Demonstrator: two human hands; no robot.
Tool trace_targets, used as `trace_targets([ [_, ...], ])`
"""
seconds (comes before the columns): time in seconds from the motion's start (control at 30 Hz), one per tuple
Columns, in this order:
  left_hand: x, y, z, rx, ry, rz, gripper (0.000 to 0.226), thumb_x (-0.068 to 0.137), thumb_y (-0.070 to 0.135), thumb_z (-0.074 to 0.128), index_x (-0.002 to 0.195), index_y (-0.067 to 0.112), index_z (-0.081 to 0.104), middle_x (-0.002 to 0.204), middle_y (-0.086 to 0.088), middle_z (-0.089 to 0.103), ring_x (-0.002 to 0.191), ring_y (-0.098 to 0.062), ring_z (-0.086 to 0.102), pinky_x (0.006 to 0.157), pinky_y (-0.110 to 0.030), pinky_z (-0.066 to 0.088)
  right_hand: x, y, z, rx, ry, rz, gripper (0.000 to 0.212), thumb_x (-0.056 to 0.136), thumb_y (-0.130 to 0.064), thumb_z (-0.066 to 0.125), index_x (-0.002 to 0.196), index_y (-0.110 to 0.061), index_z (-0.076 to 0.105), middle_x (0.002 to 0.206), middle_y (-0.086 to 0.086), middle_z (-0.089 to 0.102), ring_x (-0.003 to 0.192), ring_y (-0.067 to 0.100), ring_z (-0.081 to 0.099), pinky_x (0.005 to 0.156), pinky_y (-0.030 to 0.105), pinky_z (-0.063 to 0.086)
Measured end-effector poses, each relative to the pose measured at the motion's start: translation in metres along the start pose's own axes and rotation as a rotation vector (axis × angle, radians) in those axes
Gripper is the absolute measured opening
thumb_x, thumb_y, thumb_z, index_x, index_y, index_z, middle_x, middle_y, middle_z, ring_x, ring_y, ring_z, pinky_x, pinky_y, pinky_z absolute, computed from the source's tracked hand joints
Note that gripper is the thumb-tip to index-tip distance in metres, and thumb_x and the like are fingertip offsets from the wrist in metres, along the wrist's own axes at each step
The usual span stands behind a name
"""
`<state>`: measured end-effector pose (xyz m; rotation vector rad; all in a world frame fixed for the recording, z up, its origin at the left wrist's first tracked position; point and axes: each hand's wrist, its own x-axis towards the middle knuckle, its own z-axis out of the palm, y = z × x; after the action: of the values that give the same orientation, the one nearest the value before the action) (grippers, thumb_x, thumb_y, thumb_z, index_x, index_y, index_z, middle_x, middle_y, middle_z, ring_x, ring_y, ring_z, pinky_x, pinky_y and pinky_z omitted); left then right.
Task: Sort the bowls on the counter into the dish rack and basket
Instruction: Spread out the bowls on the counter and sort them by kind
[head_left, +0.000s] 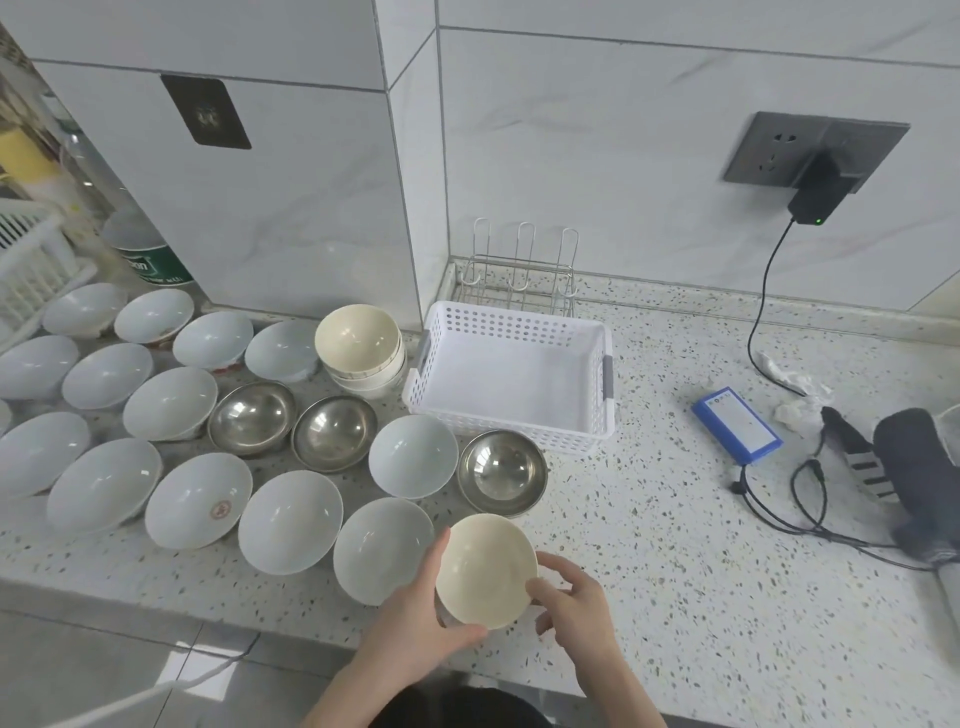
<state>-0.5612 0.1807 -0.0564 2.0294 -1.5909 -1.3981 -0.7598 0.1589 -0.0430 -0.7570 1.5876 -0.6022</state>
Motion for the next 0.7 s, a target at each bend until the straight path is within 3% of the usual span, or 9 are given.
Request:
trace_targets([
  [0.1, -0.004, 0.002, -0.002, 0.010, 0.007, 0.011, 0.115, 0.058, 0.066, 0.074, 0.141, 0.065, -0.005, 0.122, 0.023, 0.043, 0.098, -0.006, 0.054, 0.084, -0.026, 0.045, 0.003, -0.007, -0.004, 0.004, -0.041, 0.050, 0.030, 0.080, -0.009, 0.066, 0.098, -0.032, 0.070, 0.071, 0.005, 0.075, 0.047, 0.013, 0.056, 0.042, 0.017, 0.037],
  [0.17, -0.006, 0.005, -0.003, 0.019, 0.008, 0.004, 0.114, 0.059, 0.066, 0.074, 0.140, 0.065, -0.005, 0.120, 0.024, 0.042, 0.096, -0.002, 0.056, 0.078, -0.023, 0.043, 0.005, -0.011, -0.006, -0.008, -0.057, 0.060, 0.029, 0.080, -0.008, 0.066, 0.100, -0.030, 0.070, 0.068, 0.004, 0.074, 0.047, 0.014, 0.056, 0.040, 0.017, 0.035],
  [0.27, -0.007, 0.008, -0.006, 0.046, -0.004, -0.010, 0.115, 0.060, 0.065, 0.074, 0.142, 0.063, -0.007, 0.115, 0.024, 0.045, 0.084, -0.002, 0.061, 0.066, -0.015, 0.040, 0.003, -0.014, -0.007, -0.055, -0.074, 0.064, 0.030, 0.081, -0.010, 0.065, 0.103, -0.030, 0.068, 0.066, 0.001, 0.072, 0.049, 0.014, 0.057, 0.041, 0.018, 0.032],
  [0.4, -0.005, 0.007, -0.013, 0.100, -0.036, -0.002, 0.113, 0.061, 0.069, 0.070, 0.147, 0.056, -0.002, 0.094, 0.011, 0.056, 0.082, -0.011, 0.059, 0.073, -0.022, 0.048, 0.000, -0.016, -0.005, -0.105, -0.056, 0.065, 0.024, 0.086, -0.019, 0.064, 0.104, -0.034, 0.067, 0.079, 0.003, 0.076, 0.050, 0.015, 0.062, 0.039, 0.016, 0.033],
  [0.53, 0.001, 0.002, -0.031, 0.002, -0.018, 0.002, 0.087, 0.074, 0.067, 0.059, 0.149, 0.047, 0.017, 0.078, 0.002, 0.069, 0.079, -0.006, 0.067, 0.081, -0.026, 0.053, 0.001, -0.022, -0.001, -0.169, 0.035, 0.020, 0.014, 0.090, -0.028, 0.062, 0.099, -0.026, 0.073, 0.087, -0.002, 0.077, 0.051, 0.004, 0.064, 0.039, 0.014, 0.038],
  [0.63, 0.007, -0.002, -0.052, -0.098, -0.003, 0.048, 0.066, 0.088, 0.053, 0.055, 0.147, 0.042, 0.027, 0.067, 0.008, 0.073, 0.063, 0.003, 0.065, 0.072, -0.020, 0.048, 0.005, -0.033, 0.004, -0.306, 0.146, -0.023, 0.013, 0.091, -0.037, 0.060, 0.092, -0.031, 0.071, 0.079, -0.011, 0.076, 0.066, 0.010, 0.068, 0.052, 0.026, 0.048],
  [0.7, 0.013, -0.005, -0.070, -0.161, 0.041, 0.078, 0.052, 0.093, 0.045, 0.054, 0.141, 0.040, 0.036, 0.068, 0.012, 0.073, 0.061, 0.005, 0.063, 0.069, -0.019, 0.046, 0.007, -0.043, 0.008, -0.391, 0.240, -0.047, 0.014, 0.092, -0.043, 0.057, 0.090, -0.035, 0.068, 0.069, -0.011, 0.073, 0.065, 0.010, 0.065, 0.055, 0.024, 0.047],
])
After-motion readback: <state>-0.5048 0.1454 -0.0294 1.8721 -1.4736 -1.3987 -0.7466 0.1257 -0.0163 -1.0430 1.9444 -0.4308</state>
